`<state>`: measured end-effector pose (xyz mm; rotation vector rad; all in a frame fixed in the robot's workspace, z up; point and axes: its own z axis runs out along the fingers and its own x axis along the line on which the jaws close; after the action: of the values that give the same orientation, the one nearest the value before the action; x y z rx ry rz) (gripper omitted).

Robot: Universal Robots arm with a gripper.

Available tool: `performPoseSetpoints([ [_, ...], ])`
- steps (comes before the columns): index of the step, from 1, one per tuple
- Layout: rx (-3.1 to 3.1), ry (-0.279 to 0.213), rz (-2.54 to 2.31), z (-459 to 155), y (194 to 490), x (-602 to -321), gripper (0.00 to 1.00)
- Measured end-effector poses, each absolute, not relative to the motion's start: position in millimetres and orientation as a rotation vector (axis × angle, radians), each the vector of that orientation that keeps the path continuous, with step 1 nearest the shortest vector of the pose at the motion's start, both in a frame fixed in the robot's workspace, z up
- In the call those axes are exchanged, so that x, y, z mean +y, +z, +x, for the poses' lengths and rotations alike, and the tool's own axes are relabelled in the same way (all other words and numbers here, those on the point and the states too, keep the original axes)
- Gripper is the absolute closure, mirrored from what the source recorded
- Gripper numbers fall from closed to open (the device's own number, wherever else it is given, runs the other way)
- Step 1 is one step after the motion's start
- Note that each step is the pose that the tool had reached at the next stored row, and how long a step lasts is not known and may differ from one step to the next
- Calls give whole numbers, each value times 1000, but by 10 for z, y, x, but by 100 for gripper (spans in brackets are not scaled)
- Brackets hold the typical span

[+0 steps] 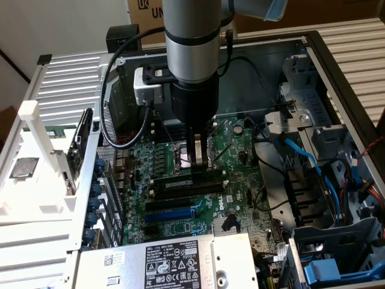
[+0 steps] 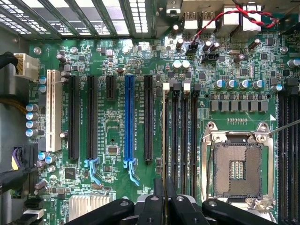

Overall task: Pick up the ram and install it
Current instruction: 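Insert the ram into the slot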

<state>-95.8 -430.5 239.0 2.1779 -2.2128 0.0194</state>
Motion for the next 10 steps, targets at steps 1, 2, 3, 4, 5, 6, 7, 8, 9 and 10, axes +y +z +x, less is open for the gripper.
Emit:
performPoseSetpoints([
  [1,-2212,18,2177,-959,2390,-4305,88],
  [2,-2211,16,2176,-959,2391,-4305,88],
  [3,-2210,13,2175,-958,2390,-4305,88],
  [4,-2208,10,2174,-958,2390,-4305,88],
  [5,-2207,8,2173,-958,2390,-4305,88],
  [6,-2207,7,2172,-959,2390,-4305,88],
  [7,-2207,6,2173,-958,2390,-4305,88],
  [8,-2207,6,2173,-958,2389,-4304,88],
  [9,-2207,6,2173,-958,2389,-4304,88],
  [10,-2207,6,2173,-957,2389,-4303,88],
])
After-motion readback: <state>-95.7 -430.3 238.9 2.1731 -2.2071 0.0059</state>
